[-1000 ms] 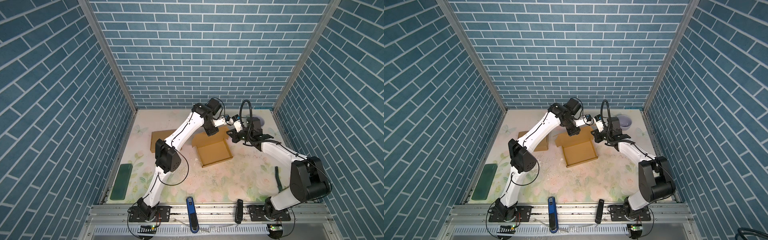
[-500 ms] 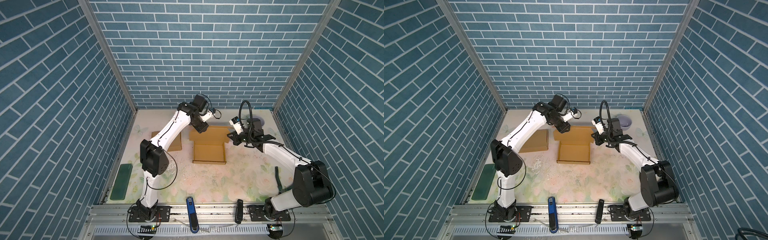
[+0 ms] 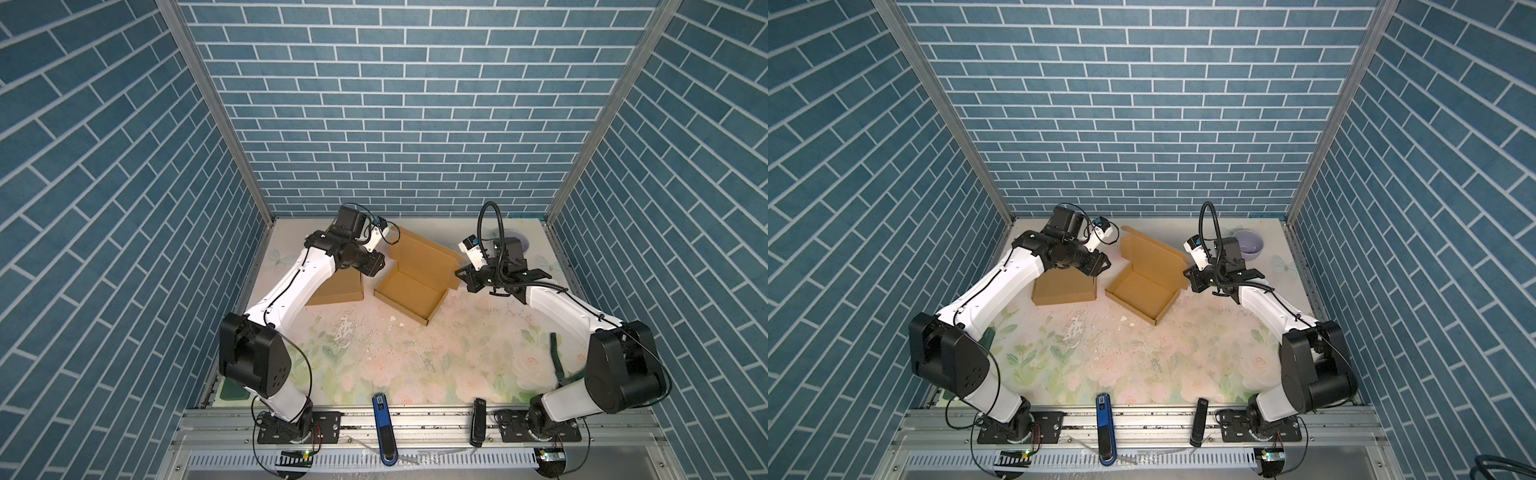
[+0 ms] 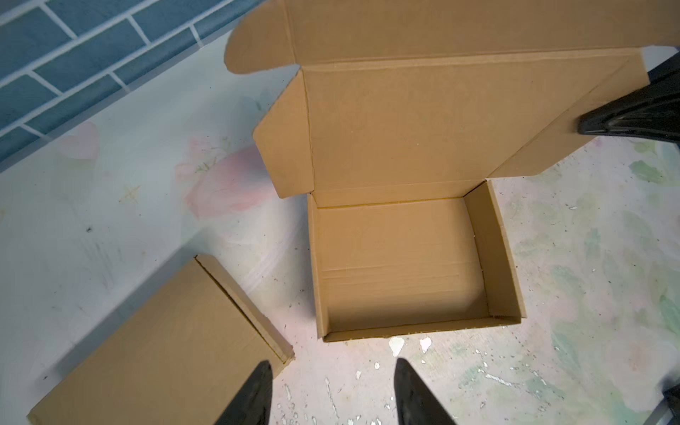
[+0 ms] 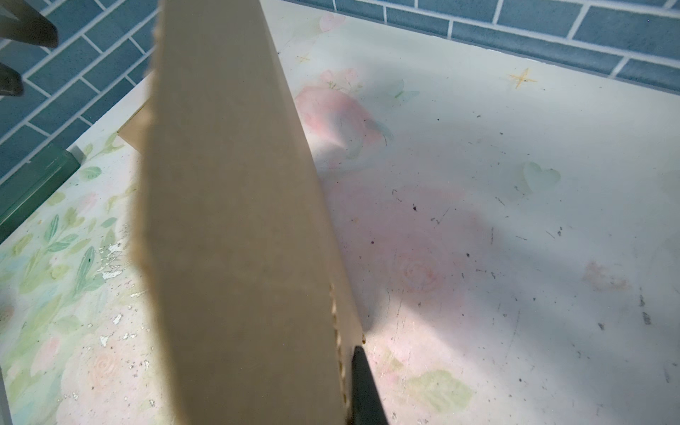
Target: Fold the paper box
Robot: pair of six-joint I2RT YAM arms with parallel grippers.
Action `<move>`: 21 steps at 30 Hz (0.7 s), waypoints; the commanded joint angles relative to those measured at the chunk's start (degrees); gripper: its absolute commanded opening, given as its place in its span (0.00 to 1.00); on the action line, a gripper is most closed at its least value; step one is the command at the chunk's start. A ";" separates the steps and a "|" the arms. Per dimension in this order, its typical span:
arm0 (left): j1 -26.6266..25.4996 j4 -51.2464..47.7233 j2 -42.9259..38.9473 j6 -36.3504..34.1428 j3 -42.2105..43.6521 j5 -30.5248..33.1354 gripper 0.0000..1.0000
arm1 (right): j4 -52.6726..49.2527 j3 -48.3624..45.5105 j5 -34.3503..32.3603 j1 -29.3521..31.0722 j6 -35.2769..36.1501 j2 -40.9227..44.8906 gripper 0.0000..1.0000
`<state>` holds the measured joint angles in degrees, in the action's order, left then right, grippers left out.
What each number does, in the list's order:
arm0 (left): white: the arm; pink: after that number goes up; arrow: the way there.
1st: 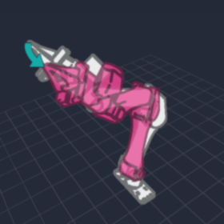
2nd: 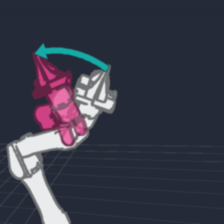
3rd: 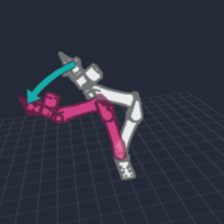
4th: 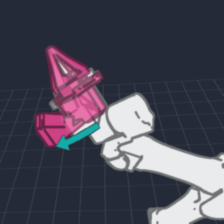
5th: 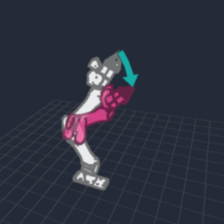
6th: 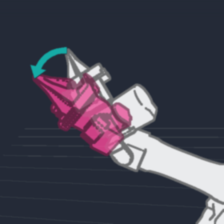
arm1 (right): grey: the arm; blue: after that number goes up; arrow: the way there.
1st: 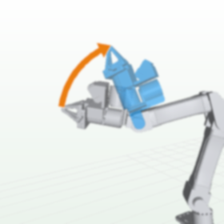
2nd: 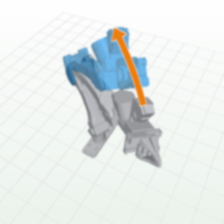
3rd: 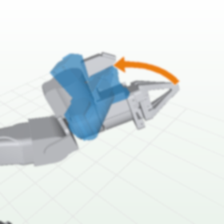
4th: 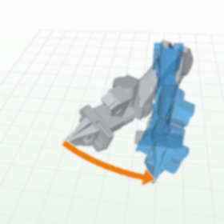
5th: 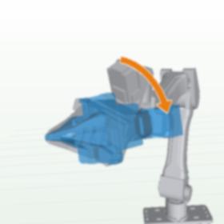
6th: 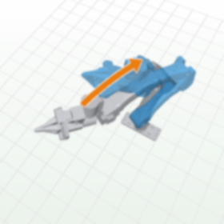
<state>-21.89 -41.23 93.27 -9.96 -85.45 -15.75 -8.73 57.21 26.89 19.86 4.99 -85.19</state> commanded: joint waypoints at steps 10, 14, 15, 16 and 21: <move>1.69 16.22 11.88 0.83 -4.53 -6.68 0.54 | -2.12 0.45 0.97 0.89 3.79 1.17 0.00; 1.72 18.24 16.28 0.82 -7.61 -7.19 0.54 | -2.69 0.70 1.40 0.93 3.95 1.42 0.00; 1.76 18.53 17.09 0.60 -8.24 -7.15 0.54 | -2.93 0.71 1.27 0.97 4.06 1.51 0.00; 1.76 18.85 17.78 0.45 -8.79 -7.27 0.54 | -3.11 0.64 1.15 1.05 4.14 1.61 0.00; 1.85 19.61 20.13 0.11 -10.82 -7.91 0.53 | -3.40 0.71 1.49 1.07 4.23 1.78 0.00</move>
<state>-20.49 -23.22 112.77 -9.45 -94.11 -22.26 -11.27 57.23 27.00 20.58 6.09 -85.10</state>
